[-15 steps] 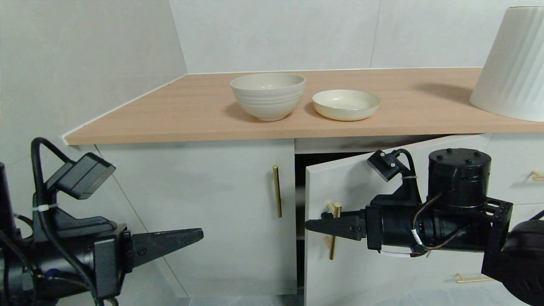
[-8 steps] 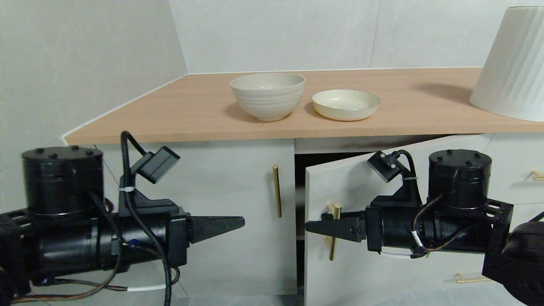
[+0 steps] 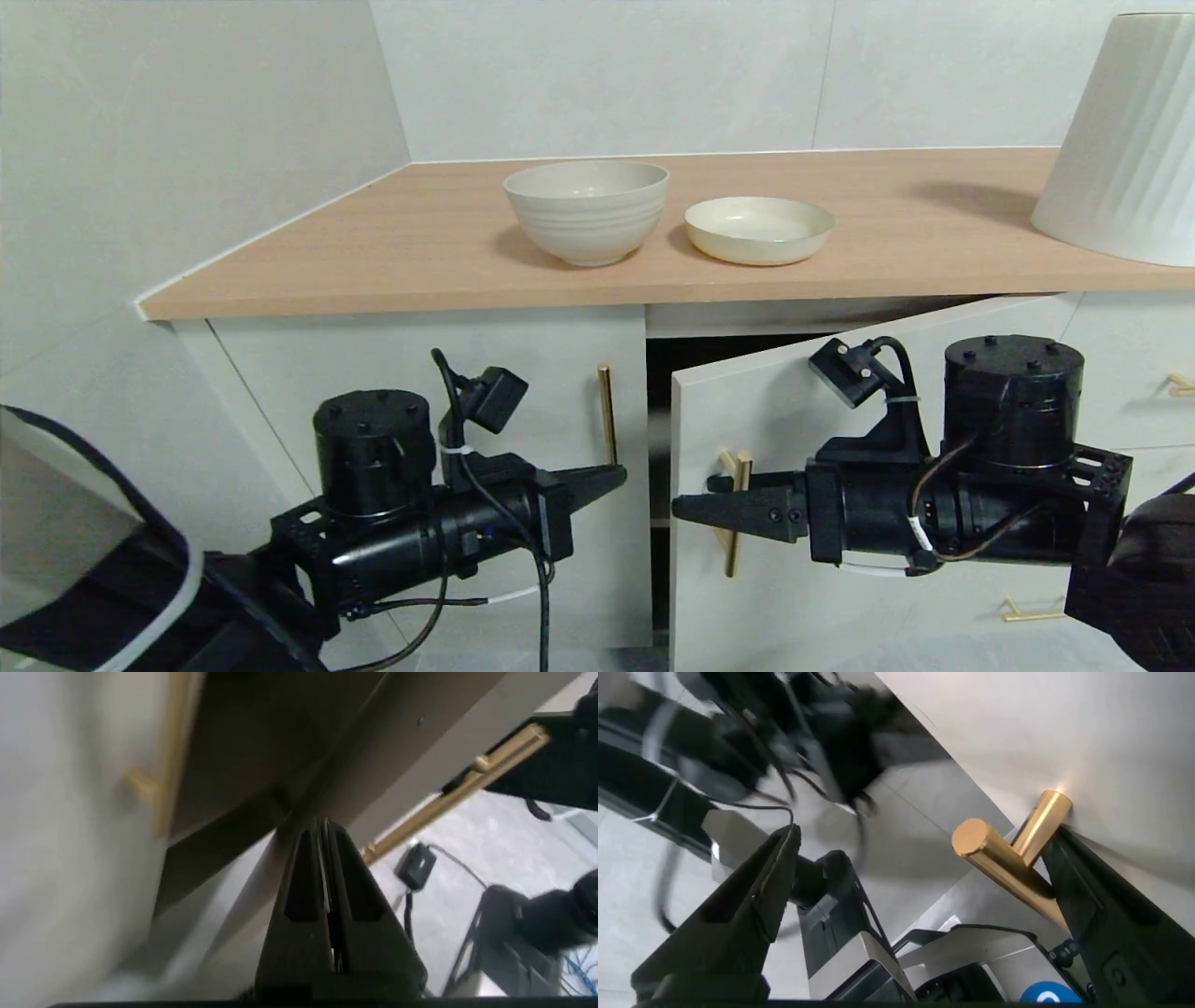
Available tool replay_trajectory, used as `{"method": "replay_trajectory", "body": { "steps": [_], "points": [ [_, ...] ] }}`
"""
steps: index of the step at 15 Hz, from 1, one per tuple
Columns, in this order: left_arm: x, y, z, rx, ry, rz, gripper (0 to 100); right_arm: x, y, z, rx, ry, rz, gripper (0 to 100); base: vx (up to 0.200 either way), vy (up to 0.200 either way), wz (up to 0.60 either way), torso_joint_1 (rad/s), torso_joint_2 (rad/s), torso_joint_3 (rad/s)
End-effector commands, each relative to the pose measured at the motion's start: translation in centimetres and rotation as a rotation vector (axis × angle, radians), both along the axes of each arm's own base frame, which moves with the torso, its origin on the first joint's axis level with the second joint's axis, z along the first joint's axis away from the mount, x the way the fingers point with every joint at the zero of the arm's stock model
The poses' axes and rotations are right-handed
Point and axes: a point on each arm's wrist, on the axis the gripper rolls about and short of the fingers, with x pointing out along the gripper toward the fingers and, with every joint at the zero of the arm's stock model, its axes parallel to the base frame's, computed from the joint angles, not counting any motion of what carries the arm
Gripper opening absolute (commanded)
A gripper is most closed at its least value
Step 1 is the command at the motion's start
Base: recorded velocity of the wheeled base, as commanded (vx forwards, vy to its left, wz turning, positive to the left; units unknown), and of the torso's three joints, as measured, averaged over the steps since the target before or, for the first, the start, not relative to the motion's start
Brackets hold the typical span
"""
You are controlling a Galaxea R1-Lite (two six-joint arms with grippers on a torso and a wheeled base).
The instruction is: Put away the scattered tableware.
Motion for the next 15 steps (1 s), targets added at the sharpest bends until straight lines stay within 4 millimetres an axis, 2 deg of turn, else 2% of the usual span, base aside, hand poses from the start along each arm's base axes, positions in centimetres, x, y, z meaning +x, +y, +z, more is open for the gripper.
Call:
{"method": "replay_trajectory", "body": {
  "steps": [1, 8, 12, 15],
  "points": [
    [0.4, -1.7, -3.2, -0.010, 0.067, -0.015, 0, -0.1, 0.2, -0.2, -0.004, 0.007, 0.009, 100, 0.000, 0.000, 0.00, 0.000, 0.00, 0.000],
    [1.8, -3.3, -5.0, -0.128, -0.043, -0.028, 0, -0.4, 0.5, -0.3, -0.008, 0.009, 0.023, 100, 0.000, 0.000, 0.00, 0.000, 0.00, 0.000],
    [1.7, -3.8, -4.3, -0.142, -0.068, -0.042, 0, -0.5, 0.5, -0.5, -0.012, 0.014, 0.023, 100, 0.000, 0.000, 0.00, 0.000, 0.00, 0.000],
    [0.7, -4.4, -3.1, -0.162, -0.095, -0.077, 0, -0.6, -0.1, -0.5, -0.016, 0.017, 0.011, 100, 0.000, 0.000, 0.00, 0.000, 0.00, 0.000]
  ]
}}
